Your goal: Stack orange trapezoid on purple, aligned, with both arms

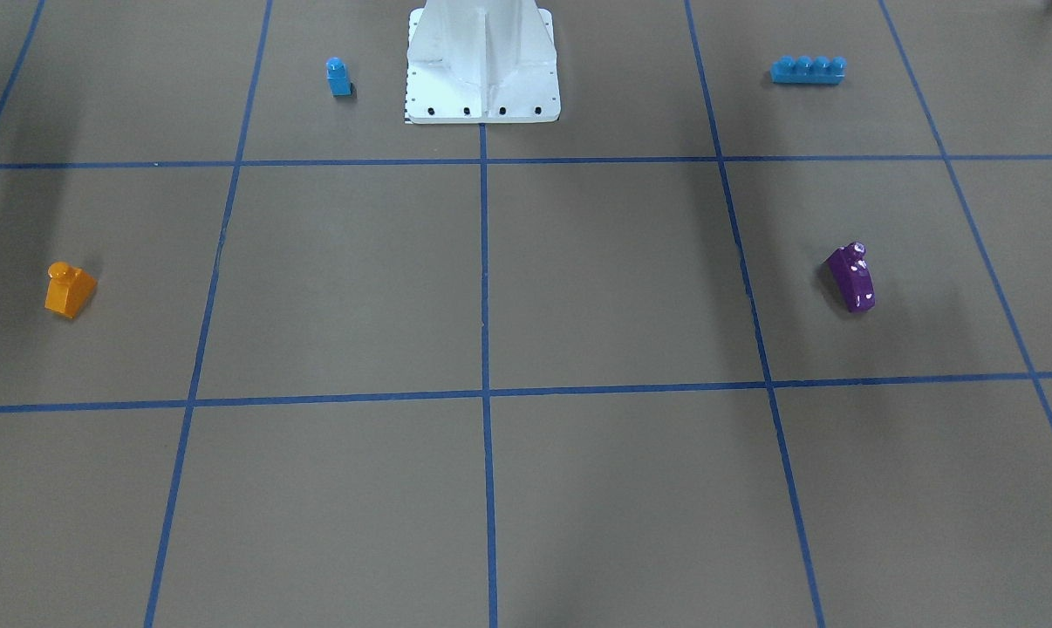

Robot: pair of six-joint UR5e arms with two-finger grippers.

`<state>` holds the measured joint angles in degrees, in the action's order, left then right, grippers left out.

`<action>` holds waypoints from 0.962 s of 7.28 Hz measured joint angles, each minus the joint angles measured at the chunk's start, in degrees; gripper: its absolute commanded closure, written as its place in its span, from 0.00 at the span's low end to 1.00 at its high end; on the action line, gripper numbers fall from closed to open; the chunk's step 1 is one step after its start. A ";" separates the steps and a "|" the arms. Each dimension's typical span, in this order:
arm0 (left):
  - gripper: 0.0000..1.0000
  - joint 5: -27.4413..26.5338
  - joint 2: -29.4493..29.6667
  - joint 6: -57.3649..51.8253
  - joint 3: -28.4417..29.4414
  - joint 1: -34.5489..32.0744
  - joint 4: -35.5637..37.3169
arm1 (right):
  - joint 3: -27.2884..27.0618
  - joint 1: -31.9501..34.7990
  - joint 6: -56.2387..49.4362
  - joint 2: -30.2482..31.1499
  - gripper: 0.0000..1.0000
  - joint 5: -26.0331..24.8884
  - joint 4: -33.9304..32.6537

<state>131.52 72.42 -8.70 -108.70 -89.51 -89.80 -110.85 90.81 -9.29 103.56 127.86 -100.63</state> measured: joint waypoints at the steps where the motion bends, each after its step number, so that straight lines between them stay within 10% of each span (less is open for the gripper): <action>1: 0.00 0.10 0.00 0.02 -0.07 0.02 -0.02 | 0.02 -0.02 -0.02 0.06 0.00 0.00 -0.02; 7: 0.00 0.21 3.79 0.78 -0.86 0.15 -5.49 | -2.51 -0.02 0.24 -1.79 0.00 0.51 4.74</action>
<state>131.73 76.22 -7.92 -109.56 -89.36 -95.29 -113.37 90.79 -9.05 101.78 128.37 -95.89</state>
